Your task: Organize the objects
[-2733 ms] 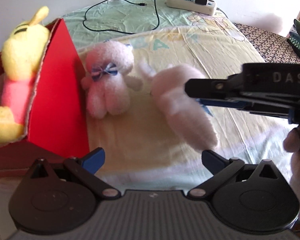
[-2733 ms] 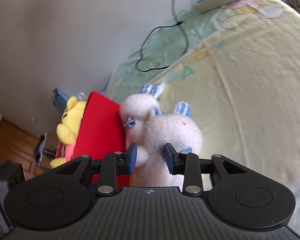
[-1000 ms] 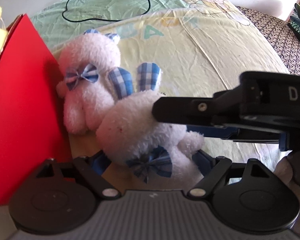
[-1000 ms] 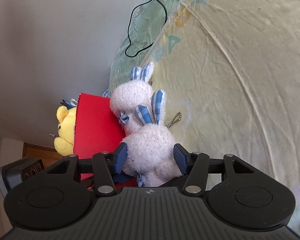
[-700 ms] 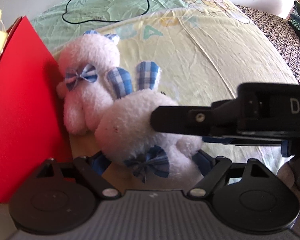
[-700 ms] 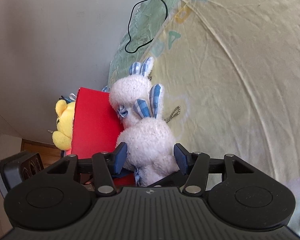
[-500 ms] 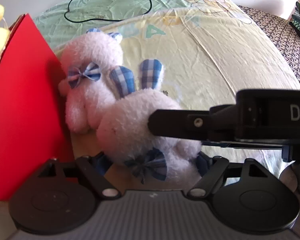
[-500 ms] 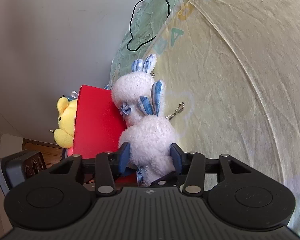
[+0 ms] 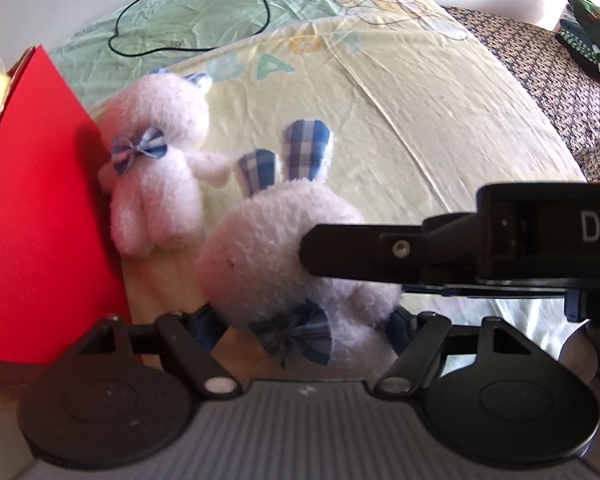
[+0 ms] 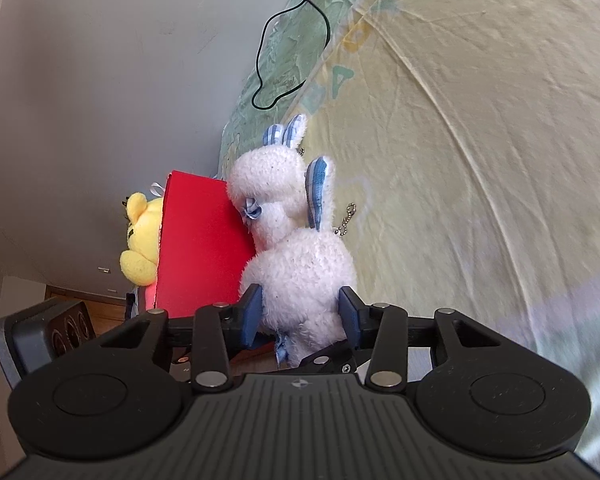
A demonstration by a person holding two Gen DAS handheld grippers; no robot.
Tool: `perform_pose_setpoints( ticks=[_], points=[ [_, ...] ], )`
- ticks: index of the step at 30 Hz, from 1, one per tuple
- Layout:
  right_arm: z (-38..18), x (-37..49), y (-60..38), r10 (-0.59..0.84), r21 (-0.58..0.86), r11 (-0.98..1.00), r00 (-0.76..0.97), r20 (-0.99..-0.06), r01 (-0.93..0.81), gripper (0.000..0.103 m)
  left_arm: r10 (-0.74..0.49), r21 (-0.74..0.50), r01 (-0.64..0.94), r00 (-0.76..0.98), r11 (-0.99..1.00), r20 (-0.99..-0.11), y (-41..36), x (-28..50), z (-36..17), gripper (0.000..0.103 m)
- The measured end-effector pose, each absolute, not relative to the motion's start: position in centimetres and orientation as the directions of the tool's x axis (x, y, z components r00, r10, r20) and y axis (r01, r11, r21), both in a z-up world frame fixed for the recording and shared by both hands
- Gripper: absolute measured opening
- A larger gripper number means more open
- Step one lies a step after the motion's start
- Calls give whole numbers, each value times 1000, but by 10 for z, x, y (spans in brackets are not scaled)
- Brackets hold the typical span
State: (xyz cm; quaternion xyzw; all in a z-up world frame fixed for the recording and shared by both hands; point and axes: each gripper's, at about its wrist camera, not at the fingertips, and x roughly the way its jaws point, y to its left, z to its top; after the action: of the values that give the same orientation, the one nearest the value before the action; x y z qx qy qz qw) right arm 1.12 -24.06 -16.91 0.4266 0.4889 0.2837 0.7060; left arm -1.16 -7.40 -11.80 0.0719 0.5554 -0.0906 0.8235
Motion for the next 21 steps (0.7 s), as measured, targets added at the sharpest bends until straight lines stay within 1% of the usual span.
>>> perform_pose_setpoints(
  ticks=[12, 21],
  points=[
    [-146, -8, -258, 810, 876, 481, 401, -428, -35, 45, -91, 24, 259, 422, 966, -902, -90, -30, -95, 76],
    [-136, -16, -260, 832, 888, 452, 397, -388, -79, 45, -79, 46, 251, 467, 967, -881, -94, -48, -79, 76]
  ],
)
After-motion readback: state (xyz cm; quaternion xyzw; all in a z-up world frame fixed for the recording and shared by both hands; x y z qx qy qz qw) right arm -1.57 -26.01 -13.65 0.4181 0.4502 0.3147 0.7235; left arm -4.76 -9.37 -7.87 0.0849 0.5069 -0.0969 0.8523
